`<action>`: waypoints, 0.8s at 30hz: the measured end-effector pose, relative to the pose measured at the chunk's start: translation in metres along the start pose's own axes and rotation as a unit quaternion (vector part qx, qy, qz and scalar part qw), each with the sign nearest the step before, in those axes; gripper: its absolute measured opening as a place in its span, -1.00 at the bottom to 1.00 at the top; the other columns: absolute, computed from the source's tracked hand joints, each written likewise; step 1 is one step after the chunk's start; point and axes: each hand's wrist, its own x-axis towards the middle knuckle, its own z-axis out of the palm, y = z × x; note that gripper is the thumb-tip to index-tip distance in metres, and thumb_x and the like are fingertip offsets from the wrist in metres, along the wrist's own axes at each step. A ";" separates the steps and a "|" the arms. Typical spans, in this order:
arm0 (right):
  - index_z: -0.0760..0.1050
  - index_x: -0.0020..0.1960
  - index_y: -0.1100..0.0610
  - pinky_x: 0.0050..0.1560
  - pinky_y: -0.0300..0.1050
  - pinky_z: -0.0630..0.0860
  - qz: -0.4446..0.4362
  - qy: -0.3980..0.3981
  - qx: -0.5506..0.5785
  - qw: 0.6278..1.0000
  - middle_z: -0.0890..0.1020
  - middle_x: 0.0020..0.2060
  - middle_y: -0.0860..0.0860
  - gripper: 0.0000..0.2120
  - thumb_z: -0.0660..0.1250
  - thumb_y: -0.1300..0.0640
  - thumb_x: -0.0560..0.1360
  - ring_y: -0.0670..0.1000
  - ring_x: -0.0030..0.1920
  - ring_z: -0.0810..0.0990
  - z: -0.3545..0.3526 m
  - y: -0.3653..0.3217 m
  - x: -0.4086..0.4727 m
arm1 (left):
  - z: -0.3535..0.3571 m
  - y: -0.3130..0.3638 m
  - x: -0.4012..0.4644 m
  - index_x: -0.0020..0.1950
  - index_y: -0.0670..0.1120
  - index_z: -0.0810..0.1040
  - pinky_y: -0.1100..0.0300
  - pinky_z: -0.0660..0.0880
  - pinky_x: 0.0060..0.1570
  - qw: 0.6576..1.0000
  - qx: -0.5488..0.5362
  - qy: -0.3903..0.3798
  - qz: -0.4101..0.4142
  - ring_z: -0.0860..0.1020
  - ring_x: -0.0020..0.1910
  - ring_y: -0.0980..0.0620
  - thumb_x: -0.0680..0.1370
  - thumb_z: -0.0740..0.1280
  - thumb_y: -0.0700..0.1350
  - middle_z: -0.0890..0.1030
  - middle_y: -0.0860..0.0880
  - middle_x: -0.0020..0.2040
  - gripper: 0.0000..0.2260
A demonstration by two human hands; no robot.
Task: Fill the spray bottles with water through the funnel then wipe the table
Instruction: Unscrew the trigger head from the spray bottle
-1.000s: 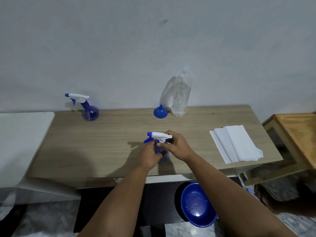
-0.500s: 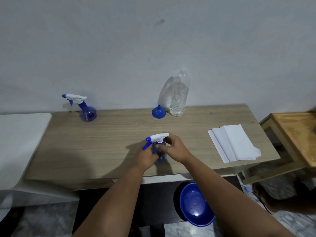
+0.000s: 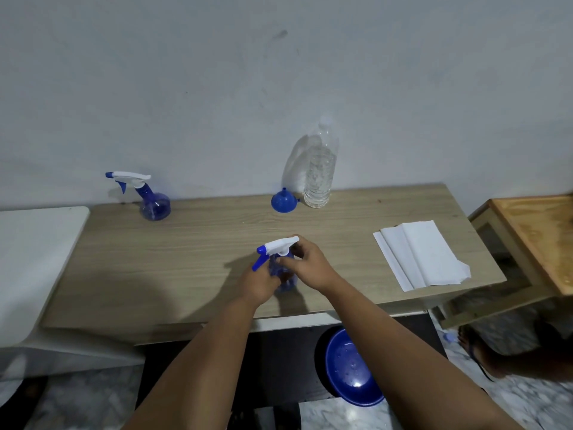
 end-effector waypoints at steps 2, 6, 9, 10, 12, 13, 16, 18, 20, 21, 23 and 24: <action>0.60 0.23 0.18 0.16 -0.12 0.60 -0.001 -0.007 0.003 1.000 0.72 0.09 0.12 -0.67 0.51 0.31 0.48 0.06 0.14 0.69 0.000 -0.001 -0.002 | 0.000 0.000 0.000 0.16 -0.01 0.57 0.01 0.57 0.06 1.000 0.006 -0.003 0.004 0.62 0.01 -0.03 0.53 0.39 -0.11 0.66 -0.01 0.02 -0.80; 0.56 0.14 0.17 0.11 0.04 0.61 -0.004 0.038 0.013 0.999 0.70 0.01 0.17 -0.69 0.58 0.21 0.45 0.05 0.02 0.68 0.007 0.000 -0.003 | 0.000 0.000 0.001 0.16 -0.04 0.60 -0.03 0.58 0.11 1.000 -0.015 0.004 0.001 0.64 0.05 -0.05 0.50 0.35 -0.23 0.69 -0.03 0.03 -0.75; 0.60 0.23 0.14 0.18 -0.11 0.60 -0.016 0.022 0.001 1.000 0.72 0.10 0.11 -0.72 0.47 0.29 0.54 0.03 0.14 0.69 0.007 0.001 -0.005 | 0.000 0.002 -0.001 0.15 -0.08 0.58 -0.04 0.58 0.08 1.000 -0.006 0.003 0.001 0.63 0.02 -0.08 0.53 0.34 -0.21 0.68 -0.07 0.03 -0.79; 0.57 0.25 0.11 0.18 -0.14 0.61 -0.011 0.027 0.012 0.999 0.71 0.11 0.10 -0.69 0.49 0.28 0.54 0.02 0.16 0.69 0.007 -0.001 -0.007 | 0.000 0.001 0.000 0.15 -0.08 0.58 0.00 0.58 0.05 1.000 -0.005 0.003 0.000 0.63 0.02 -0.07 0.53 0.35 -0.20 0.67 -0.06 0.02 -0.80; 0.52 0.22 0.09 0.17 -0.01 0.66 0.002 0.048 0.032 0.998 0.71 0.08 0.12 -0.64 0.56 0.22 0.50 0.08 0.14 0.70 0.008 -0.002 -0.011 | 0.002 -0.002 0.002 0.14 -0.04 0.59 0.13 0.52 -0.03 1.000 -0.015 0.004 0.003 0.64 0.01 -0.01 0.52 0.36 -0.21 0.67 0.01 -0.01 -0.79; 0.53 0.19 0.11 0.18 0.08 0.66 0.001 0.058 0.026 0.998 0.71 0.06 0.12 -0.66 0.56 0.21 0.49 0.11 0.13 0.70 0.008 -0.001 -0.010 | 0.003 -0.004 0.002 0.13 -0.01 0.60 0.17 0.49 -0.07 1.000 -0.017 0.004 0.003 0.64 0.00 0.02 0.52 0.36 -0.21 0.67 0.05 -0.03 -0.79; 0.61 0.22 0.13 0.25 0.12 0.61 -0.006 0.030 -0.004 1.000 0.72 0.07 0.10 -0.74 0.44 0.27 0.55 0.10 0.14 0.69 0.007 -0.001 -0.007 | 0.004 -0.003 0.002 0.10 0.01 0.58 0.10 0.55 -0.02 1.000 -0.026 0.009 0.000 0.64 -0.02 0.05 0.54 0.34 -0.24 0.67 0.05 -0.04 -0.79; 0.59 0.27 0.09 0.25 0.05 0.62 -0.002 0.017 -0.014 1.000 0.72 0.10 0.06 -0.70 0.43 0.26 0.56 0.05 0.16 0.69 0.005 -0.003 -0.008 | 0.003 -0.002 0.001 0.12 -0.02 0.58 0.01 0.59 0.07 0.999 -0.030 0.008 -0.009 0.64 0.00 0.01 0.53 0.34 -0.24 0.68 0.01 -0.01 -0.79; 0.52 0.27 0.05 0.17 -0.04 0.66 0.002 0.025 -0.007 1.000 0.71 0.10 0.02 -0.63 0.53 0.17 0.52 -0.01 0.14 0.69 0.006 -0.003 -0.012 | 0.004 -0.004 0.001 0.08 -0.05 0.58 -0.05 0.60 0.06 1.000 -0.017 0.005 -0.011 0.64 -0.02 -0.04 0.51 0.32 -0.20 0.67 -0.03 -0.03 -0.83; 0.50 0.23 0.05 0.12 -0.03 0.67 0.006 0.038 -0.006 0.999 0.71 0.07 0.02 -0.62 0.57 0.13 0.49 0.00 0.12 0.70 0.007 -0.003 -0.013 | 0.005 -0.005 0.002 0.06 -0.05 0.58 -0.08 0.60 0.05 1.000 -0.011 0.004 -0.008 0.64 -0.04 -0.05 0.48 0.30 -0.18 0.67 -0.04 -0.05 -0.82; 0.52 0.18 0.06 0.15 0.04 0.67 -0.002 0.050 -0.024 0.998 0.70 0.04 0.02 -0.69 0.54 0.15 0.50 0.01 0.10 0.69 0.008 -0.002 -0.011 | 0.006 -0.008 0.004 0.06 0.00 0.58 -0.08 0.61 0.04 1.000 -0.005 0.000 -0.013 0.64 -0.04 -0.01 0.46 0.29 -0.18 0.67 0.00 -0.05 -0.79; 0.55 0.18 0.05 0.19 0.06 0.65 -0.009 0.042 -0.032 0.999 0.70 0.05 0.01 -0.73 0.49 0.19 0.52 0.00 0.11 0.69 0.008 -0.002 -0.011 | 0.007 -0.010 0.005 0.07 0.03 0.58 -0.06 0.62 0.04 1.000 -0.004 0.001 -0.018 0.65 -0.05 0.01 0.48 0.30 -0.20 0.68 0.03 -0.05 -0.78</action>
